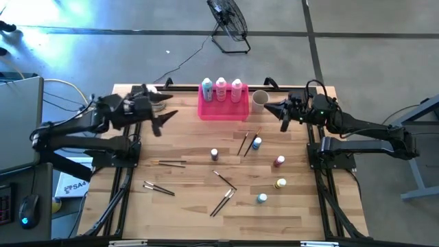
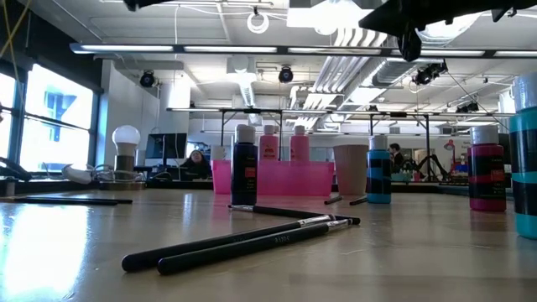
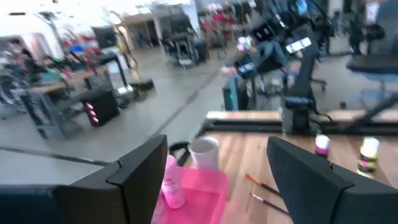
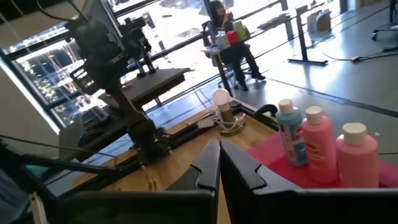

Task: Pick & Place Paint Supplies
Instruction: Put the small blue paint bottle into the pink bin

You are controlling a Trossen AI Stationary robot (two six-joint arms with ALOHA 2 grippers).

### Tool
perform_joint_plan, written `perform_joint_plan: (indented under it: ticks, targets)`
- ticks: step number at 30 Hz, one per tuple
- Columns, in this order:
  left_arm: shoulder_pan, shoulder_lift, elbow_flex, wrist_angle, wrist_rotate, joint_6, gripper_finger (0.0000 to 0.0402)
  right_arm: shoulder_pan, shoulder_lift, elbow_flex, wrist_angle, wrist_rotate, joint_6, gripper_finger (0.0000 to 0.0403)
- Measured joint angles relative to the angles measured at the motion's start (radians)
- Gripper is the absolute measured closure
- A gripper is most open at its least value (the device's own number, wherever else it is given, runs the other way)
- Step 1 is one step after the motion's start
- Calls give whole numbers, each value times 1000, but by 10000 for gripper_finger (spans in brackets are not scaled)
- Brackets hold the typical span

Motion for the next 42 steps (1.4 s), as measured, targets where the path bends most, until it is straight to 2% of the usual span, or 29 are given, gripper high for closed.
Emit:
perform_joint_plan:
  ticks: [7, 13, 19, 26, 33, 42]
  targets:
    - [11, -288, -104, -74, -7, -86, 130, 0, 1, 0, 1, 21, 0, 398]
    - [11, -399, -128, -139, 5, -218, 130, 0, 2, 0, 1, -9, 0, 398]
    - [11, -391, -129, -164, -1, -281, 130, 0, 2, 0, 1, -20, 0, 398]
    - [11, -391, -129, -162, -4, -286, 130, 0, 2, 0, 0, -137, -7, 398]
    - [11, -391, -129, -161, -4, -311, 130, 0, 2, 0, -1, -184, -7, 398]
    - [11, -390, -128, -162, -5, -329, 130, 0, 2, 0, -2, -188, -7, 398]
